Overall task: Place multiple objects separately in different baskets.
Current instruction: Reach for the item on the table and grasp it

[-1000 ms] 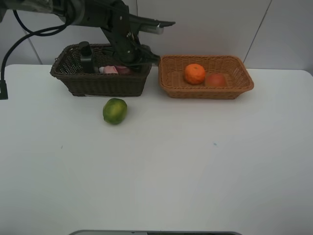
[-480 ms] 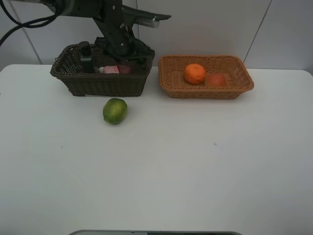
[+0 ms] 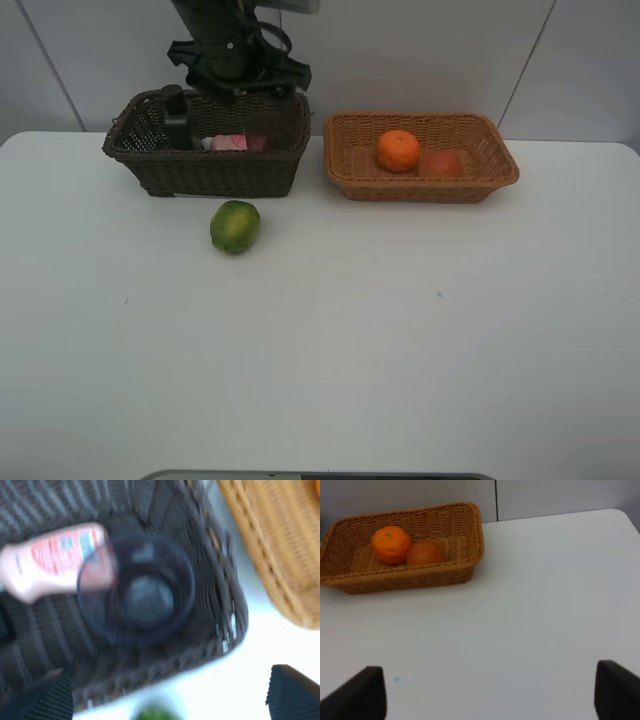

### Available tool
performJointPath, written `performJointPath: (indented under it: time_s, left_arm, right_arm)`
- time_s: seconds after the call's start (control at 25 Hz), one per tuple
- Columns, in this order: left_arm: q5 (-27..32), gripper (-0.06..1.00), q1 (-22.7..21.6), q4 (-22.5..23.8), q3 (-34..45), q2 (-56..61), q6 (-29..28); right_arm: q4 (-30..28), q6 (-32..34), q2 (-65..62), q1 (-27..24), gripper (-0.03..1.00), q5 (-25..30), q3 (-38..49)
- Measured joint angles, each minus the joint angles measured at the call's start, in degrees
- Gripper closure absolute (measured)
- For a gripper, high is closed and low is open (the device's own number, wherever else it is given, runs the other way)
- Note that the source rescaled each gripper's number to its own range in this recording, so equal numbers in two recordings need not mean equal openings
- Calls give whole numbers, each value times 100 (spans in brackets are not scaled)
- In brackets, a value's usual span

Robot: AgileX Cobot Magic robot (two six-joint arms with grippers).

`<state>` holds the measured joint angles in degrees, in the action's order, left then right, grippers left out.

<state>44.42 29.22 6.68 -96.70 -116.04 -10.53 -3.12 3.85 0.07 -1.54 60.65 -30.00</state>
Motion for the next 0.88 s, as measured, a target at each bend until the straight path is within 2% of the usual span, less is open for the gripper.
performJointPath:
  time_s: [0.28,0.44,0.64,0.88]
  left_arm:
    - [-425,-5,11,-102,1676,787,-11]
    - [-461,-5,18,-147,2299,950,-219]
    - [-503,-5,61,-164,2675,955,-717]
    - [-751,-5,67,-164,2745,934,-768]
  right_arm:
    - [0,0,-1,0,16,0,0]
    - [0,0,-1,0,16,0,0]
    - [0,0,-1,0,16,0,0]
    - [0,0,-1,0,16,0,0]
